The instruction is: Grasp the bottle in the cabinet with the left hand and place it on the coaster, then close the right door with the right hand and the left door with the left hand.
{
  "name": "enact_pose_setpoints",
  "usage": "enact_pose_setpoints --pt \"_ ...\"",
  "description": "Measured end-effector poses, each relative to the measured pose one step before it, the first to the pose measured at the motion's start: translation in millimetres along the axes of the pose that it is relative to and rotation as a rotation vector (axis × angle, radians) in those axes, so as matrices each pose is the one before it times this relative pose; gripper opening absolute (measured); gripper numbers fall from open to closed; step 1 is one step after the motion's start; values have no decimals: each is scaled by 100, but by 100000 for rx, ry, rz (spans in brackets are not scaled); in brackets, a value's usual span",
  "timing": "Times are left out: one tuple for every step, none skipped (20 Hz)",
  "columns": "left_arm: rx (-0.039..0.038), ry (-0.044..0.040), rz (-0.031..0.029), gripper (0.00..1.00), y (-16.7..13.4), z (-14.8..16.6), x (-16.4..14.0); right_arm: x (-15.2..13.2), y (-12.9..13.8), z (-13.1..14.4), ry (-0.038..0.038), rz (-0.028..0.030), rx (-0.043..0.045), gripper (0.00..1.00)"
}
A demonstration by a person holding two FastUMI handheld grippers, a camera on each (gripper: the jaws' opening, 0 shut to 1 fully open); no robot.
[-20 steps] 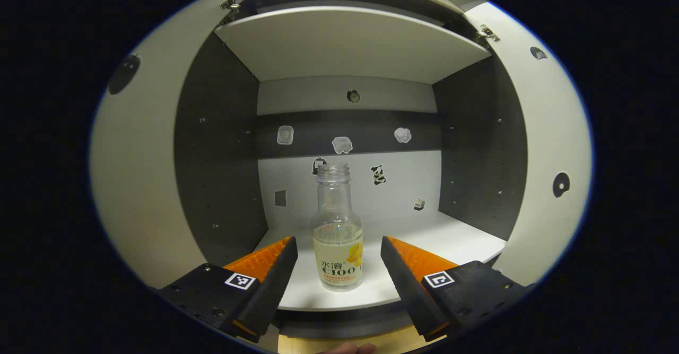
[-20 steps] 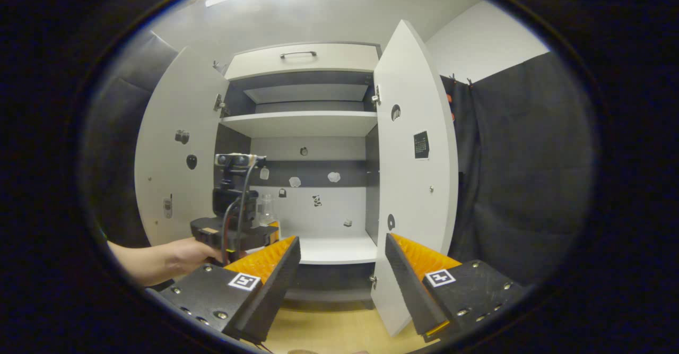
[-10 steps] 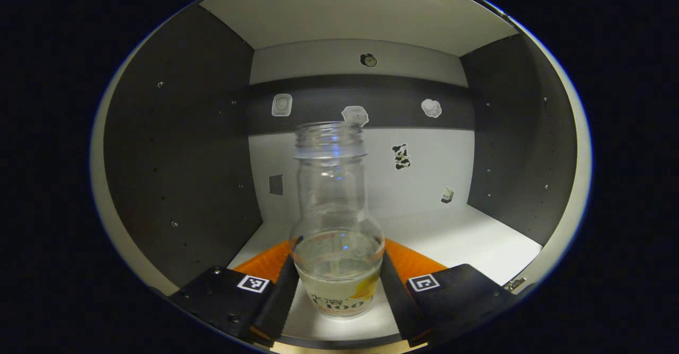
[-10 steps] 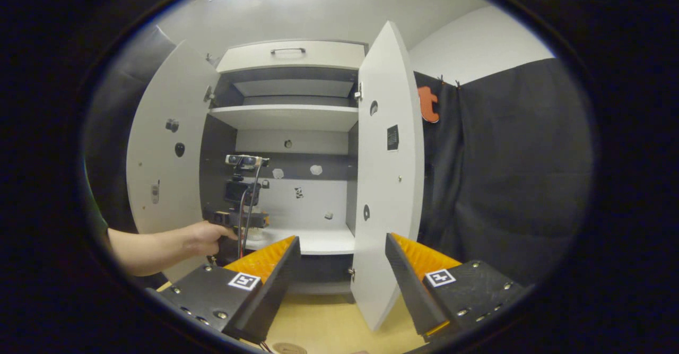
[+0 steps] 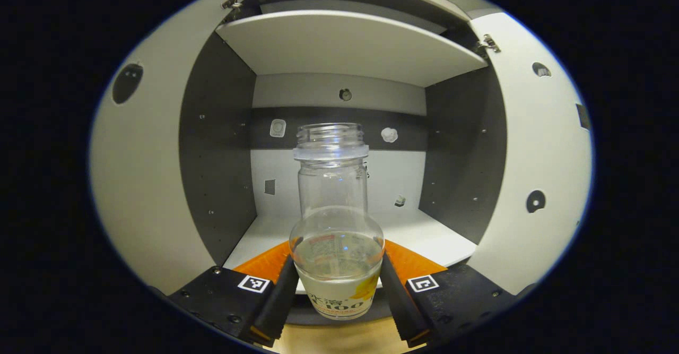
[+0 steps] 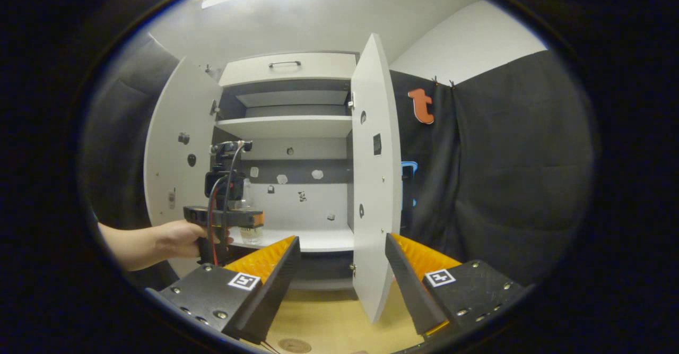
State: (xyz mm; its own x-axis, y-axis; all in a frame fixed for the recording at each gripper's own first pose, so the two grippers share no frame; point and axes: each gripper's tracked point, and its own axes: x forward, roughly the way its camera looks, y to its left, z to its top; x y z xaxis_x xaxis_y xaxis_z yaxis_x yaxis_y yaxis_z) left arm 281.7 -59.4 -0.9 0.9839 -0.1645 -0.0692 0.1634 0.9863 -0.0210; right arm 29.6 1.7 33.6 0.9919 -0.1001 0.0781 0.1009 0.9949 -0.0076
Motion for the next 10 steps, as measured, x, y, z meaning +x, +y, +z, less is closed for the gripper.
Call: enact_pose_setpoints --pt "478 -2360 -67 79 -141 315 -1831 -524 75 196 -375 1284 441 97" --pt "708 -1527 615 79 -47 313 -1618 -443 -33 25 -249 929 529 97" --pt "401 -1083 233 79 -61 137 -1720 -409 -83 21 -41 778 550 97" --pt "-44 -405 277 79 -85 161 -1496 -278 -26 -81 196 448 670 97" --pt "-342 -308 -53 79 -186 -28 -1572 -367 -123 -32 -71 440 634 97" --pt "-316 -3 -360 79 -156 -135 -1379 -323 -22 -54 -10 687 721 97" --pt "-146 -45 341 79 22 -229 -1346 -332 -45 -14 -100 653 554 97" --pt "-75 56 537 79 130 -338 -1180 -237 -43 -44 -91 584 335 97" --pt "11 -691 498 80 33 -397 -1081 -211 -14 -36 153 593 -12 97" --pt "242 -98 669 80 61 -547 -855 -139 -97 -183 198 370 -147 97"
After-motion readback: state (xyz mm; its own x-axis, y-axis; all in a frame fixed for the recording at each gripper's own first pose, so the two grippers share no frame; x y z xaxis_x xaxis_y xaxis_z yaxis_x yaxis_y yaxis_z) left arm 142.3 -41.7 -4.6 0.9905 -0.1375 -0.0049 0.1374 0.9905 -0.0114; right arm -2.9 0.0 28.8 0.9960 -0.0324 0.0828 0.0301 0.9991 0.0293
